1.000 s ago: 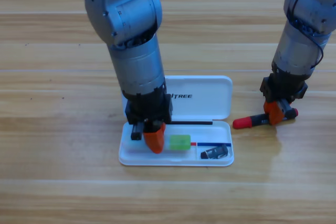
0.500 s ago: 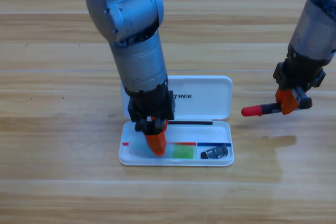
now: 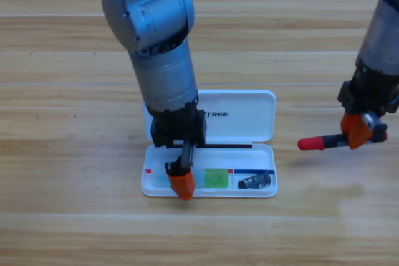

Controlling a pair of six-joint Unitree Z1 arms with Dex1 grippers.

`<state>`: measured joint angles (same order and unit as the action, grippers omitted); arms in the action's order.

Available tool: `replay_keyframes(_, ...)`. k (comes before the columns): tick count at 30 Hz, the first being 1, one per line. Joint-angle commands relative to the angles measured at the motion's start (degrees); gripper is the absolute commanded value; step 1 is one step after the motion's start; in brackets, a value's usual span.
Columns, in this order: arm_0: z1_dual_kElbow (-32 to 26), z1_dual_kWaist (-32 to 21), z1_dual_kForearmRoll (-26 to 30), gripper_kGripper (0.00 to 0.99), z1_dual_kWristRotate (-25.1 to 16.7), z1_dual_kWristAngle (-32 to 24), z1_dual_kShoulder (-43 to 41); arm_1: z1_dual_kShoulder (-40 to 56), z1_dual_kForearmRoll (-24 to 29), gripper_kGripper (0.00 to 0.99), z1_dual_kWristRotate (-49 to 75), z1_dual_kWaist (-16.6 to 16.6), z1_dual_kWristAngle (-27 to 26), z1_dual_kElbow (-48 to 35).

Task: Clean up eraser and pencils

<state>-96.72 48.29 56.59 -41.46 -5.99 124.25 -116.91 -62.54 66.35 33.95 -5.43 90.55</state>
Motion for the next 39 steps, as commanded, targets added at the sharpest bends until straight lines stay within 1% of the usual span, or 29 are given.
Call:
replay_keyframes(1,3.11,1.28,3.26,0.99,0.85,-0.34,-7.09,8.9,-5.66,0.0,-4.12,5.33,-2.04,0.06)
replay_keyframes(5,5.4,-1.88,4.58,0.99,0.85,-0.34,-16.4,6.61,-6.63,0.0,-8.43,9.9,-1.86,3.75)
replay_keyframes(9,7.69,-8.3,5.37,0.99,-1.7,-2.28,-23.87,0.37,-6.71,0.0,-12.21,13.59,-1.42,9.38)
replay_keyframes(12,9.88,-15.24,5.37,0.99,-5.39,-5.18,-28.01,-5.08,-6.71,0.0,-14.58,15.79,-1.16,14.13)
replay_keyframes(15,11.73,-22.97,5.28,0.99,-9.52,-9.48,-29.85,-9.56,-6.71,0.0,-16.17,17.46,-0.81,18.52)
replay_keyframes(18,13.13,-30.0,5.19,0.99,-13.39,-13.79,-30.2,-13.25,-6.71,0.0,-17.4,18.43,-0.02,22.39)
replay_keyframes(21,14.72,-35.01,5.11,0.99,-16.73,-17.22,-30.2,-16.42,-6.8,0.0,-18.1,18.69,0.25,25.38)
replay_keyframes(24,16.47,-37.56,4.58,0.99,-18.93,-18.89,-30.11,-18.88,-6.8,0.0,-18.45,18.78,0.6,27.31)
replay_keyframes(28,18.94,-38.97,3.7,0.99,-20.77,-20.03,-30.2,-21.34,-6.8,0.0,-18.71,18.87,1.65,29.51)
replay_keyframes(35,22.98,-39.06,1.06,0.99,-21.3,-20.65,-30.82,-23.01,-6.89,0.0,-18.8,18.52,2.88,31.09)
replay_keyframes(39,24.3,-39.06,0.18,0.99,-21.21,-21.0,-31.43,-23.18,-6.89,0.0,-18.8,18.34,3.15,31.62)
